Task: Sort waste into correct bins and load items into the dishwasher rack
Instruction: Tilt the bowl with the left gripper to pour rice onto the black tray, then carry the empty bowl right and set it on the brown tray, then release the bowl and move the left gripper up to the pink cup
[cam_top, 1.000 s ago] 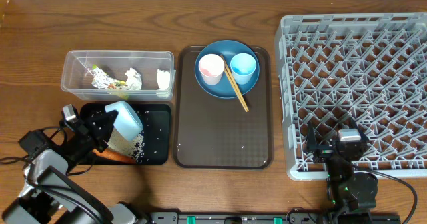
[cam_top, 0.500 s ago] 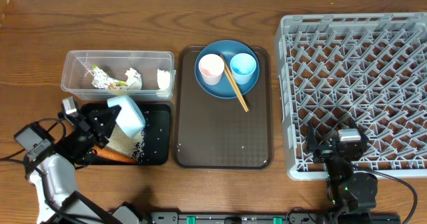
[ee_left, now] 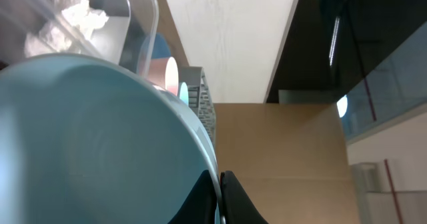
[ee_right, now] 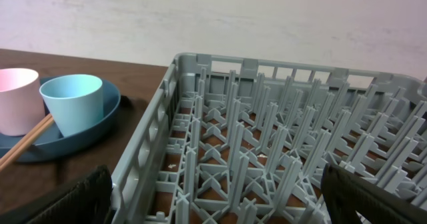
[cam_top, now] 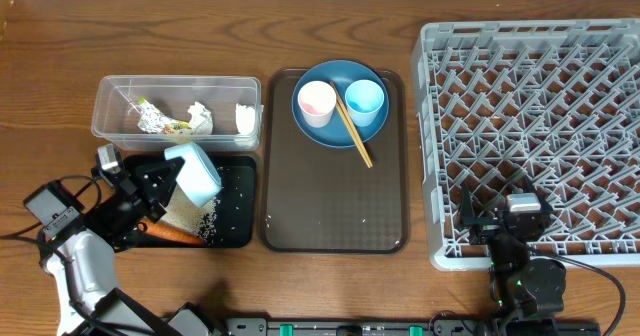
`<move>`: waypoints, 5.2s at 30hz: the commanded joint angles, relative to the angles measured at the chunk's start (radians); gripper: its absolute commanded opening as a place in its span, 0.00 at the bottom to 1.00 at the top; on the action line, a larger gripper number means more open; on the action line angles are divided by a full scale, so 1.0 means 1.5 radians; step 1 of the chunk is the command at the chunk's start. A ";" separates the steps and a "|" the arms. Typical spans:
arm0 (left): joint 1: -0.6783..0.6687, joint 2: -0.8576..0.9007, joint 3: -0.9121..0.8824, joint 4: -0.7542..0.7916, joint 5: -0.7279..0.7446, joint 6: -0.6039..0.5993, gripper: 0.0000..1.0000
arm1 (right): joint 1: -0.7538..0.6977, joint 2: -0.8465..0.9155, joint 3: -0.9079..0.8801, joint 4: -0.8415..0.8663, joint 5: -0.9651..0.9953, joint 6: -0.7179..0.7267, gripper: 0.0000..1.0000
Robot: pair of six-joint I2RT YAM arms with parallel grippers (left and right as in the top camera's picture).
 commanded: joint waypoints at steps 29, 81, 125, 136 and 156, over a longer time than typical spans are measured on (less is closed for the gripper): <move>-0.203 -0.097 0.021 0.173 -0.190 -0.246 0.06 | 0.019 0.001 -0.001 -0.003 0.005 -0.006 0.99; -1.070 -0.013 0.023 0.098 -1.058 -0.196 0.21 | 0.019 0.001 -0.001 -0.003 0.005 -0.006 0.99; -0.777 -0.017 0.411 -0.347 -1.056 -0.070 0.78 | 0.019 0.001 -0.001 -0.003 0.005 -0.006 0.99; -0.777 -0.012 0.411 -0.304 -1.054 -0.076 0.89 | 0.019 0.001 -0.001 -0.003 0.005 -0.006 0.99; -0.779 0.203 0.411 -0.098 -1.053 -0.114 0.60 | 0.019 0.001 -0.001 -0.003 0.005 -0.006 0.99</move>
